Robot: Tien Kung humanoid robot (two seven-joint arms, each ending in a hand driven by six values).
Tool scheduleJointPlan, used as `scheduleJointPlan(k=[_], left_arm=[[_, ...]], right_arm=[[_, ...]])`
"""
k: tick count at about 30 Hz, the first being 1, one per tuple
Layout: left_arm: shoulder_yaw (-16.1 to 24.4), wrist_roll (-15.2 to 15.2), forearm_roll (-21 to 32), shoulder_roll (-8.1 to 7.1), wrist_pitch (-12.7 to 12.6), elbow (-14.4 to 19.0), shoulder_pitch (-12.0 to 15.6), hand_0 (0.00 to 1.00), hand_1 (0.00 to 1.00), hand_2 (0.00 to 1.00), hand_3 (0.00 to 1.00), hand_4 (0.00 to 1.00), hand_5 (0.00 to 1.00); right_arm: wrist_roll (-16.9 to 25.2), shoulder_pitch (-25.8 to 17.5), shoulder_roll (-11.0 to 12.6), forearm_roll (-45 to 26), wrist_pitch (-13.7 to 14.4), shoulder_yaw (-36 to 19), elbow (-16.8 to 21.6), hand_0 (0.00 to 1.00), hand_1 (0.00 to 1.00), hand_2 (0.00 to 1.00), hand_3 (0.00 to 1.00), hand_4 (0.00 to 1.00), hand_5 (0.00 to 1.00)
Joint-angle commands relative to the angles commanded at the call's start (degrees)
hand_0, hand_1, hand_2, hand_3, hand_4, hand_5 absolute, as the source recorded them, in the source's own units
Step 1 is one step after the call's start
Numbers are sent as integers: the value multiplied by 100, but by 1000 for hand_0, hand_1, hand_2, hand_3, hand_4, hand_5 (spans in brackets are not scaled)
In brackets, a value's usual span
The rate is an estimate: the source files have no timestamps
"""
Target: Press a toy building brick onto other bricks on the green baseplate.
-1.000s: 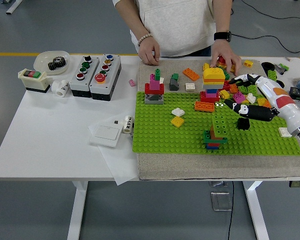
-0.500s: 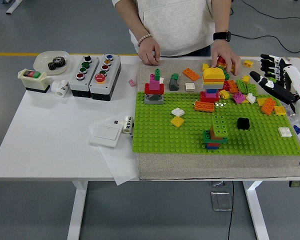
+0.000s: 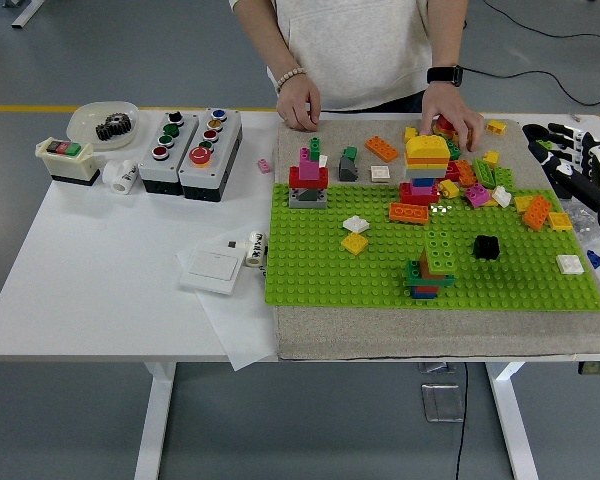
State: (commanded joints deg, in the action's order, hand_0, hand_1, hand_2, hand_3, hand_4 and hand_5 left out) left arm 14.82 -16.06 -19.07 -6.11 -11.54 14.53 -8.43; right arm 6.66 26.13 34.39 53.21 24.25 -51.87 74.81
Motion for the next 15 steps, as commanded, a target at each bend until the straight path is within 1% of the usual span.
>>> scheduleJointPlan(k=[6, 15], left_arm=[[64, -33, -112, 10, 4, 0, -18, 491, 571, 654, 642, 692, 768], [63, -32, -124, -8, 9, -12, -27, 491, 567, 654, 642, 694, 769]], right_arm=[[4, -19, -15, -264, -30, -51, 20, 775, 773, 824, 855, 998, 756], [-32, -18, -31, -550, -64, -145, 11, 773, 772, 822, 854, 998, 762]])
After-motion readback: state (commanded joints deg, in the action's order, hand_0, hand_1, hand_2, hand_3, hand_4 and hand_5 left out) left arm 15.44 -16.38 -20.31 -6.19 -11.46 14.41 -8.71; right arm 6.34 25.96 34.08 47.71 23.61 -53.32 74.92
